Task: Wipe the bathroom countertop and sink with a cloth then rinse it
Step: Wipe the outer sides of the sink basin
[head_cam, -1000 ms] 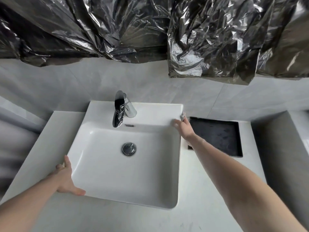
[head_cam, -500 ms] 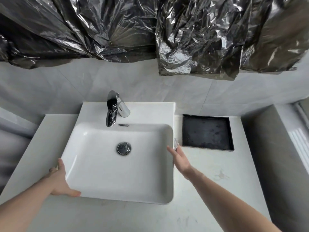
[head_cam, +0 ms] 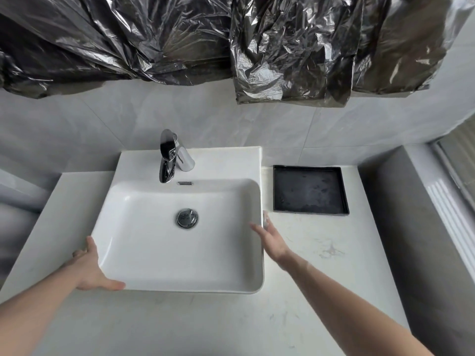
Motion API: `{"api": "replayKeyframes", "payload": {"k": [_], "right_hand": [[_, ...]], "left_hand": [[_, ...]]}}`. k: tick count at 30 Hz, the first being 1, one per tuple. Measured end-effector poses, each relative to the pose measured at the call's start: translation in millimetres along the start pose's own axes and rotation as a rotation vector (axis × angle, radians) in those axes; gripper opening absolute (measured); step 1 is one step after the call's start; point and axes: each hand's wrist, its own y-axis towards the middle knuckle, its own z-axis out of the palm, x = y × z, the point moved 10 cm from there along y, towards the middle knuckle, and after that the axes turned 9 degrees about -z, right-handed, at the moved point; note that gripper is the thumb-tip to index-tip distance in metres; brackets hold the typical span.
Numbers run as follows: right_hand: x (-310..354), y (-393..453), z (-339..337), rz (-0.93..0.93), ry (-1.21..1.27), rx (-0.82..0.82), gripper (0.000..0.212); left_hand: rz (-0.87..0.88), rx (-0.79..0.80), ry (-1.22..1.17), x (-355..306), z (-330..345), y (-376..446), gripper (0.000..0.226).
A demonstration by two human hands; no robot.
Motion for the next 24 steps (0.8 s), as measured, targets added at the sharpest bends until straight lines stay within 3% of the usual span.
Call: {"api": "replayKeyframes", "payload": {"k": [2, 5, 8, 12, 16, 24], "right_hand": [[13, 20, -2, 0.022, 0.045, -0.013, 0.114], [38, 18, 2, 0.037, 0.051, -0.019, 0.09], [36, -7, 5, 0.027, 0.019, -0.008, 0.079], [21, -73, 15, 0.052, -0.01, -0.013, 0.033], [-5, -139, 24, 0.15, -0.07, -0.02, 0.016], [-34, -156, 31, 0.279, 0.125, -0.116, 0.06]], "left_hand": [[-0.001, 0.004, -0.006, 0, 0, -1, 0.198], [-0.004, 0.003, -0.008, 1, 1, -1, 0.196], [-0.006, 0.005, 0.0, 1, 1, 1, 0.196], [-0.002, 0.007, 0.029, 0, 1, 6, 0.2], [-0.001, 0.006, 0.012, 1, 1, 4, 0.198], [0.015, 0.003, -0.05, 5, 4, 5, 0.199]]}}
